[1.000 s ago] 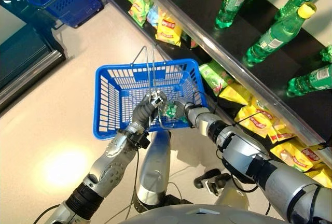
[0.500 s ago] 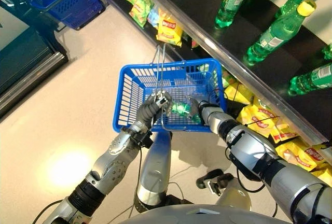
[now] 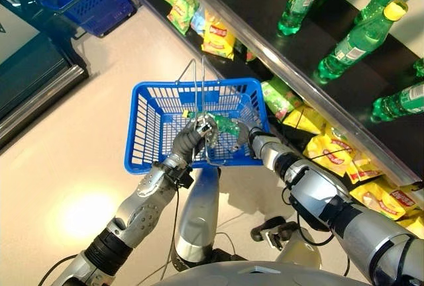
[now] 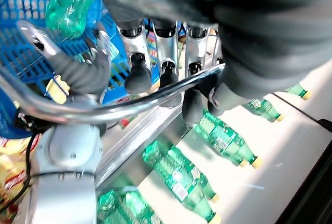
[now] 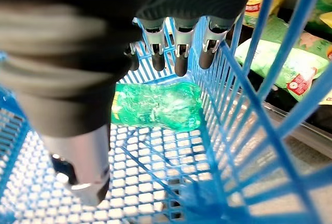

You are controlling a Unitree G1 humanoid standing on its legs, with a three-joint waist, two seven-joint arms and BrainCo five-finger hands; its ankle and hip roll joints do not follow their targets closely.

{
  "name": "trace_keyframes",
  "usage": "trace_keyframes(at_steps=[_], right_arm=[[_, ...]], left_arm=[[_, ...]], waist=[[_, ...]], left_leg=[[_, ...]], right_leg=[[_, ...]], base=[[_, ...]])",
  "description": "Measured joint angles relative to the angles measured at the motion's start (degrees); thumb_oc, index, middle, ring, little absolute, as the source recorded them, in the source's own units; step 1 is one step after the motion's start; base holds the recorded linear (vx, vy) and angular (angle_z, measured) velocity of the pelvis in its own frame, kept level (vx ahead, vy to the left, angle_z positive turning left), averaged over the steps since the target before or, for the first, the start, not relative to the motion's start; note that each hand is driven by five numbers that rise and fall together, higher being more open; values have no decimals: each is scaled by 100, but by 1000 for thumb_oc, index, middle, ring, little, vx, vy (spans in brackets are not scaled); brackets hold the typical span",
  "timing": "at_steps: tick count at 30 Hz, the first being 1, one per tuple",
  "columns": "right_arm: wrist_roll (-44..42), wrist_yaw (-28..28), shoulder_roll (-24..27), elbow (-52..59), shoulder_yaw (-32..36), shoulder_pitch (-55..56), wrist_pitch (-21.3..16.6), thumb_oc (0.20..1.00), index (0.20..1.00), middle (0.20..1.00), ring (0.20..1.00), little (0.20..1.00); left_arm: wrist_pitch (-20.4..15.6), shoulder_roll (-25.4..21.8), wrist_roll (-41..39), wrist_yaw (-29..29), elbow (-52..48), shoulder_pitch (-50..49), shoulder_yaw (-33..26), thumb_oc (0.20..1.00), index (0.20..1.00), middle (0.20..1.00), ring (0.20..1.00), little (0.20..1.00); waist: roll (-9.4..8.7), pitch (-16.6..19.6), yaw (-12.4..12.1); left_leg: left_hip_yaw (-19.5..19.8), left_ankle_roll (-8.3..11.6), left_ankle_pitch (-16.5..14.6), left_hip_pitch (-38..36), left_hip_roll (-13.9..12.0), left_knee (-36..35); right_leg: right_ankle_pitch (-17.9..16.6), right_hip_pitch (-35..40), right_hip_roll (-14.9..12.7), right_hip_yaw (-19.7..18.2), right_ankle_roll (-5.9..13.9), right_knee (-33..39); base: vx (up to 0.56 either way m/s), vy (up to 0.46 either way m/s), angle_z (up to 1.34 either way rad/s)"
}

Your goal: Pick up the snacks into the basket

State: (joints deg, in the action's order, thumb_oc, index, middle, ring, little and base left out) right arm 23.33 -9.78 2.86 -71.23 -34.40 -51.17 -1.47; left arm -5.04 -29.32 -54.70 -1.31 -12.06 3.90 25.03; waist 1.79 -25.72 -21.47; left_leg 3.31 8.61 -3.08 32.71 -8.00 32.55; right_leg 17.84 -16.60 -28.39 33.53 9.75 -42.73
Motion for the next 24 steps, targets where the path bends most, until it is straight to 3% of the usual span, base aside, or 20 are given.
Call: trace_keyframes(at_steps=[3,6,10,13,18,24], right_arm=[[-421,-170,75,1380,-20,402,-172,1000,1000,1000,1000,1000],[-578,-206,219,2361,-139,899,-293,1000,1000,1000,1000,1000],[-865,-143,790,3962,-198,2105,-428,1000,1000,1000,1000,1000],[-954,-38,1290,4571,-12,2892,-557,1000,1000,1000,1000,1000],[-1119,188,1632,4718,347,3835,-682,1000,1000,1000,1000,1000],[-1342,404,1464,4498,714,4267,-768,1000,1000,1000,1000,1000]], left_arm=[[-121,66,67,-271,3,-230,-418,200,200,200,200,200],[-166,202,243,-484,49,-412,-699,200,200,200,200,200],[-240,348,453,-632,433,-671,-1060,200,200,200,200,200],[-325,456,472,-765,863,-825,-1313,200,200,200,200,200],[-369,590,670,-832,1441,-1095,-1697,200,200,200,200,200],[-388,822,712,-773,2063,-1283,-1984,200,200,200,200,200]], waist=[[-21,9,354],[-31,11,521],[-114,39,810],[-224,87,965],[-541,287,1278],[-578,529,1359]], left_leg=[[-84,-14,-12,5,-75,37],[-232,-11,-21,-33,-201,50],[-372,-2,-60,-239,-345,65],[-572,-80,-112,-475,-440,-61],[-790,-136,-80,-977,-392,-449],[-1089,-171,-3,-1540,-323,-909]], right_leg=[[-76,-82,45,-97,-26,22],[-141,-204,119,-233,-74,30],[-271,-115,250,-332,-126,186],[-425,54,297,-328,-162,436],[-728,467,372,-341,-50,1062],[-1171,975,497,-365,95,1868]], base=[[-9,23,-17],[-5,41,-34],[-11,37,-28],[27,25,-29],[70,15,-11],[100,27,-13]])
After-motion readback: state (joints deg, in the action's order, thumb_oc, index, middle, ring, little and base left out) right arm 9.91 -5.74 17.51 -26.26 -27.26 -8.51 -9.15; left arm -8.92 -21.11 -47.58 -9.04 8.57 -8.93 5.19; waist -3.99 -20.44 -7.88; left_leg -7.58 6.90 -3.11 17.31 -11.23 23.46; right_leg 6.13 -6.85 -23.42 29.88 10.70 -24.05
